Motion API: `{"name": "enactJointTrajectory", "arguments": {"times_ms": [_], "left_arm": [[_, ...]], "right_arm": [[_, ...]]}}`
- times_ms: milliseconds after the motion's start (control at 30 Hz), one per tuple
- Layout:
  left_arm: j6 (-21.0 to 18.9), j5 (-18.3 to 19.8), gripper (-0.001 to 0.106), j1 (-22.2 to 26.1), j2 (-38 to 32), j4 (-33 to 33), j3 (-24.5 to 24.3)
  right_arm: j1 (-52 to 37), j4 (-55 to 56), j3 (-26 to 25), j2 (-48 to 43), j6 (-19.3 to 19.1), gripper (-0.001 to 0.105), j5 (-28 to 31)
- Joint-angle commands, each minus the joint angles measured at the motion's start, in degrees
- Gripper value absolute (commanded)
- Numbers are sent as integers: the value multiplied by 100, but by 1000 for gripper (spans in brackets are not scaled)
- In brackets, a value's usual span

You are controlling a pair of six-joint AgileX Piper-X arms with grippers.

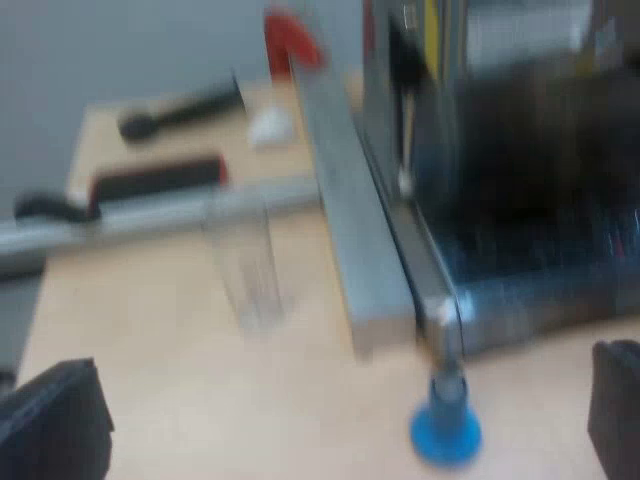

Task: Grind coffee beans and then tamp

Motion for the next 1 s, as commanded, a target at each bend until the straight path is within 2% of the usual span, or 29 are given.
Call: {"name": "enactJointTrajectory", "arguments": {"times_ms": [33, 167, 233, 433, 600, 1000], "left_arm": [[-57, -21, 105, 4, -785, -584, 202], [-57, -9, 105, 4, -785, -996, 488], [-57, 37, 105, 4, -781, -1321, 946], [-44, 80, 105, 4, -772, -1400, 1629], [-5, 387, 105, 4, -772, -1428, 2058], [-5, 416, 105, 4, -772, -1544, 2099]], "right_arm": [[-4, -193, 117, -250, -46, 82, -184], [-4, -218, 292, -241, -18, 82, -185], [-4, -218, 475, -241, 37, 82, -185], [-4, -165, 932, -241, 115, 82, -273], [-4, -130, 1158, -231, 115, 82, -273], [-4, 521, 1327, -234, 115, 82, -266]]}}
